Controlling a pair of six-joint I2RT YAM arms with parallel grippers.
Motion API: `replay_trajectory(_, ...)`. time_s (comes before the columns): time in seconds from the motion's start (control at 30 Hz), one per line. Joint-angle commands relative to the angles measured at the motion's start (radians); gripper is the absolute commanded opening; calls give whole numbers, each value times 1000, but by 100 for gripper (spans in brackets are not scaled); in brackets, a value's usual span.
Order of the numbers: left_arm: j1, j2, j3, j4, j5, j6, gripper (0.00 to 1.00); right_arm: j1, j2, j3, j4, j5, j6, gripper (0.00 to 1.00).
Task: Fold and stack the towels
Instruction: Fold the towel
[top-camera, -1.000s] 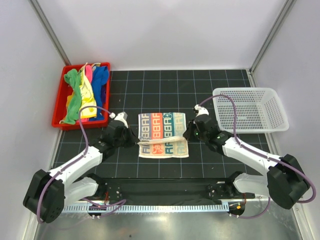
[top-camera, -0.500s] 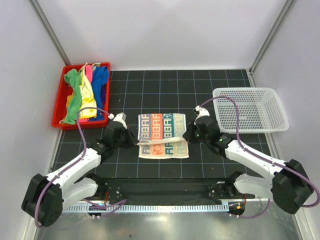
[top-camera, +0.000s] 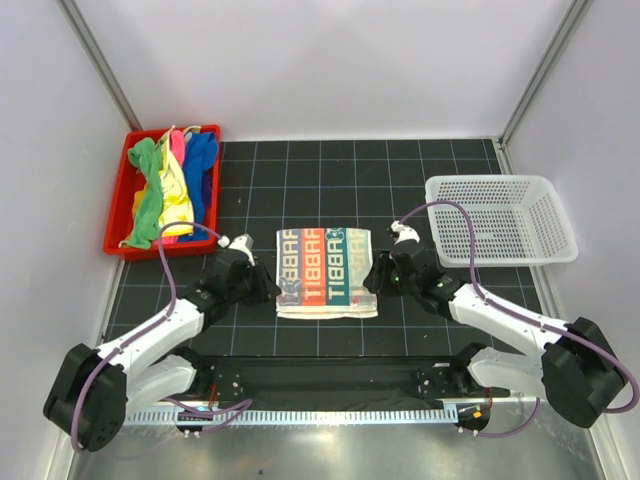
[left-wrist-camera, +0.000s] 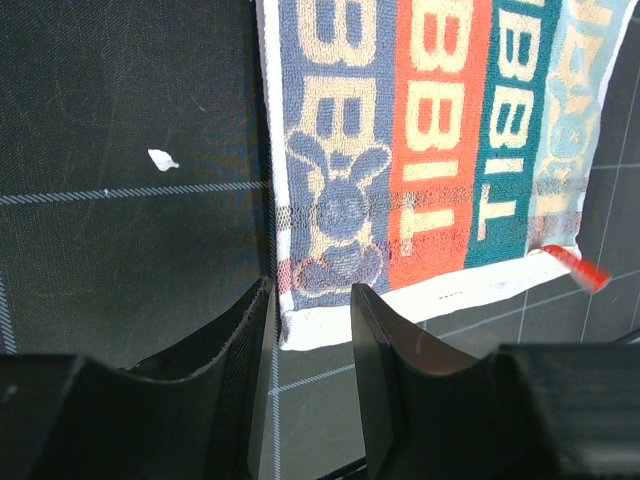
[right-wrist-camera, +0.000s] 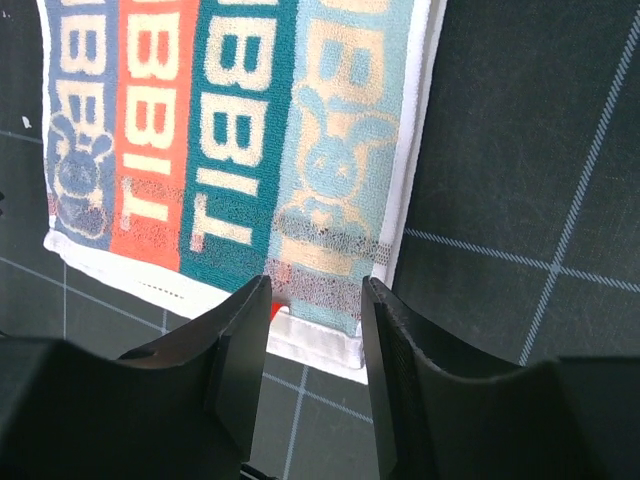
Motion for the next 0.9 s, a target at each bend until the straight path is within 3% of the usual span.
replay_trajectory(0.0,-3,-35,13,-7,-4,-7,40,5,-66,10,-17,28,6,49)
replay_trajectory(0.13,-3,-41,51,-18,13,-10,40,5,-92,18,-47,51,12,49)
replay_trajectory(0.47,-38,143,178,-2,-47,-24,38,9,37,76,-36,118,43,47)
replay_trajectory(0.57,-38,218,253,15,-104,-24,38,9,112,162,-48,149,20,47)
replay_trajectory(0.87,-6,514,560,-143,-388,85,39,-23,402,447,-114,289,-66,44)
